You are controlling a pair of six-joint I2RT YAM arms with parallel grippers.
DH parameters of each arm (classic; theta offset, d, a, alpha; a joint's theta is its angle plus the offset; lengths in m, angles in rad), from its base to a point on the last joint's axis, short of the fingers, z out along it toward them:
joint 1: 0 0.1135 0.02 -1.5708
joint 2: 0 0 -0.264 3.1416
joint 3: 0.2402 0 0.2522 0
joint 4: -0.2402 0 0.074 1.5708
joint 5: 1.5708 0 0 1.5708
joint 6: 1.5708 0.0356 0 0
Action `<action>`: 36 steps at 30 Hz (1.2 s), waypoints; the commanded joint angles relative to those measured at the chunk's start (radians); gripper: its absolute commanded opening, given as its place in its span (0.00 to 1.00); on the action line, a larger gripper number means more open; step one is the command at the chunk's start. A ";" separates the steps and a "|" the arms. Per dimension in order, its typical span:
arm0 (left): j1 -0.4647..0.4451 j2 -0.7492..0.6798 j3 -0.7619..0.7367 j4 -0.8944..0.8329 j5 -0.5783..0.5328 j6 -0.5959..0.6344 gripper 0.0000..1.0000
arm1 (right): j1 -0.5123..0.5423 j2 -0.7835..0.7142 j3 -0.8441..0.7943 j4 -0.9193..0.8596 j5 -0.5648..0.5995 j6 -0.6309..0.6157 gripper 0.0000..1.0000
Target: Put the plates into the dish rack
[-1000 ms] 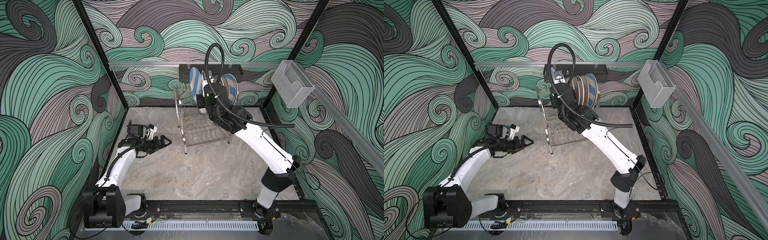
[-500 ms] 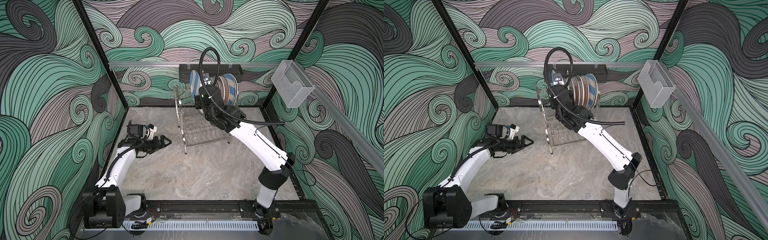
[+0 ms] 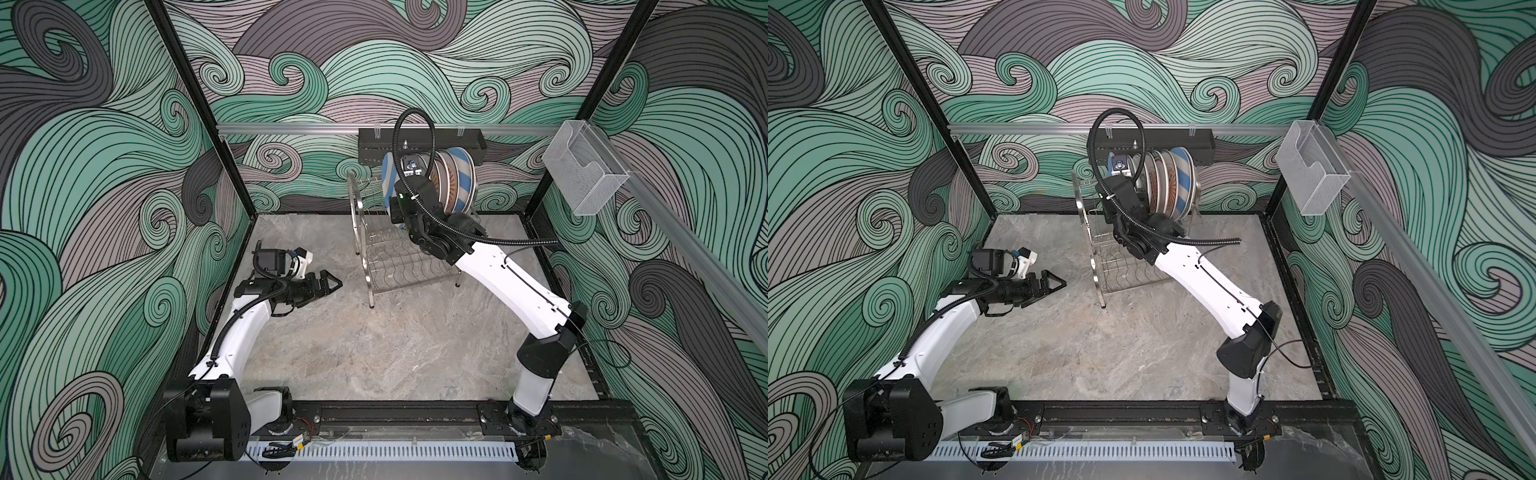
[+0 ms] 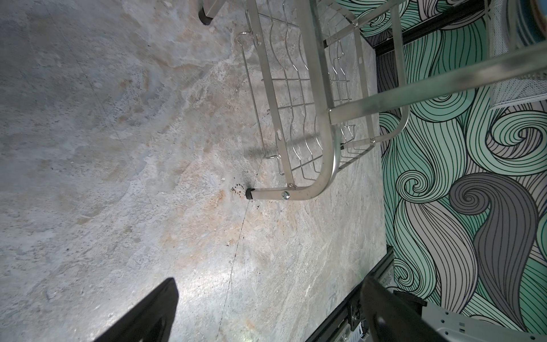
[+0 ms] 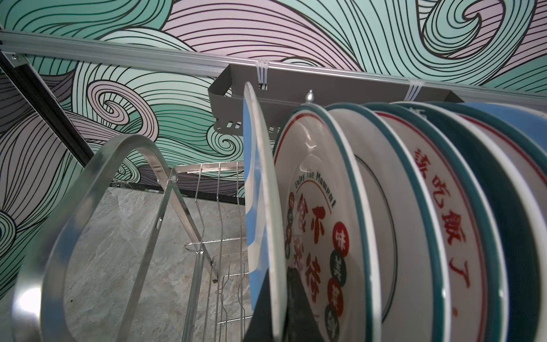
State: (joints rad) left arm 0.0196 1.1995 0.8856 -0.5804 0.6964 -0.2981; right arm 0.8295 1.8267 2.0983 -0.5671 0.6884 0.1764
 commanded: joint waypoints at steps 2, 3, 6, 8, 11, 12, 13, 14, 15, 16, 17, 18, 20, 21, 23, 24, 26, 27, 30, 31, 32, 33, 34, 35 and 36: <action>0.006 -0.021 0.003 -0.015 -0.011 0.016 0.99 | -0.010 -0.033 -0.003 0.039 -0.026 0.037 0.00; 0.006 -0.022 0.003 -0.014 -0.011 0.015 0.99 | -0.010 -0.030 -0.001 0.038 -0.027 0.037 0.00; 0.006 -0.022 0.003 -0.015 -0.011 0.015 0.99 | -0.012 -0.018 0.007 0.027 -0.031 0.037 0.00; 0.006 -0.023 0.002 -0.015 -0.011 0.015 0.99 | -0.012 -0.010 0.014 0.009 -0.031 0.035 0.07; 0.006 -0.023 0.002 -0.013 -0.013 0.015 0.99 | -0.012 -0.008 0.024 -0.008 -0.030 0.032 0.12; 0.006 -0.022 0.003 -0.013 -0.012 0.015 0.99 | -0.012 -0.011 0.026 -0.012 -0.031 0.029 0.14; 0.007 -0.022 0.003 -0.012 -0.013 0.016 0.99 | -0.012 -0.014 0.028 -0.014 -0.032 0.029 0.15; 0.006 -0.021 0.003 -0.013 -0.012 0.014 0.99 | -0.012 -0.019 0.029 -0.013 -0.035 0.024 0.17; 0.006 -0.022 0.003 -0.013 -0.013 0.014 0.99 | -0.012 -0.023 0.032 -0.017 -0.038 0.020 0.20; 0.006 -0.021 0.003 -0.013 -0.013 0.014 0.99 | -0.012 -0.025 0.033 -0.019 -0.037 0.017 0.24; 0.006 -0.022 0.003 -0.012 -0.012 0.013 0.99 | -0.012 -0.029 0.033 -0.021 -0.037 0.013 0.27; 0.007 -0.021 0.003 -0.011 -0.013 0.013 0.99 | -0.012 -0.033 0.032 -0.024 -0.036 0.009 0.29; 0.006 -0.024 0.003 -0.009 -0.013 0.010 0.99 | -0.012 -0.037 0.033 -0.025 -0.031 -0.002 0.32; 0.006 -0.023 0.002 -0.009 -0.014 0.010 0.98 | -0.012 -0.037 0.036 -0.025 -0.031 -0.009 0.34; 0.006 -0.024 0.001 -0.009 -0.015 0.008 0.99 | -0.012 -0.038 0.053 -0.036 -0.032 -0.023 0.41; 0.006 -0.023 0.001 -0.009 -0.018 0.009 0.99 | -0.012 -0.035 0.070 -0.049 -0.036 -0.030 0.43; 0.006 -0.025 0.003 -0.008 -0.026 0.008 0.98 | -0.013 -0.035 0.099 -0.076 -0.057 -0.041 0.47; 0.008 -0.028 0.003 -0.009 -0.032 0.008 0.99 | -0.013 -0.034 0.118 -0.092 -0.070 -0.046 0.50; 0.009 -0.035 0.009 -0.010 -0.053 0.014 0.99 | -0.013 -0.052 0.151 -0.131 -0.106 -0.061 0.57; 0.009 -0.037 0.010 -0.012 -0.060 0.014 0.99 | -0.013 -0.066 0.148 -0.135 -0.116 -0.066 0.58; 0.011 -0.041 0.015 -0.013 -0.069 0.016 0.99 | -0.013 -0.085 0.137 -0.136 -0.128 -0.074 0.58; 0.011 -0.046 0.016 -0.015 -0.079 0.017 0.99 | -0.015 -0.110 0.121 -0.136 -0.142 -0.084 0.58; 0.013 -0.051 0.018 -0.016 -0.090 0.020 0.99 | -0.016 -0.135 0.105 -0.140 -0.148 -0.091 0.59; 0.013 -0.056 0.021 -0.019 -0.106 0.024 0.99 | -0.018 -0.168 0.079 -0.142 -0.154 -0.098 0.59; 0.013 -0.064 0.026 -0.025 -0.127 0.027 0.98 | -0.023 -0.208 0.045 -0.143 -0.162 -0.103 0.60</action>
State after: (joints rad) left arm 0.0200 1.1660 0.8856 -0.5816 0.6273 -0.2958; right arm 0.8185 1.7187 2.1826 -0.6804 0.5594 0.1062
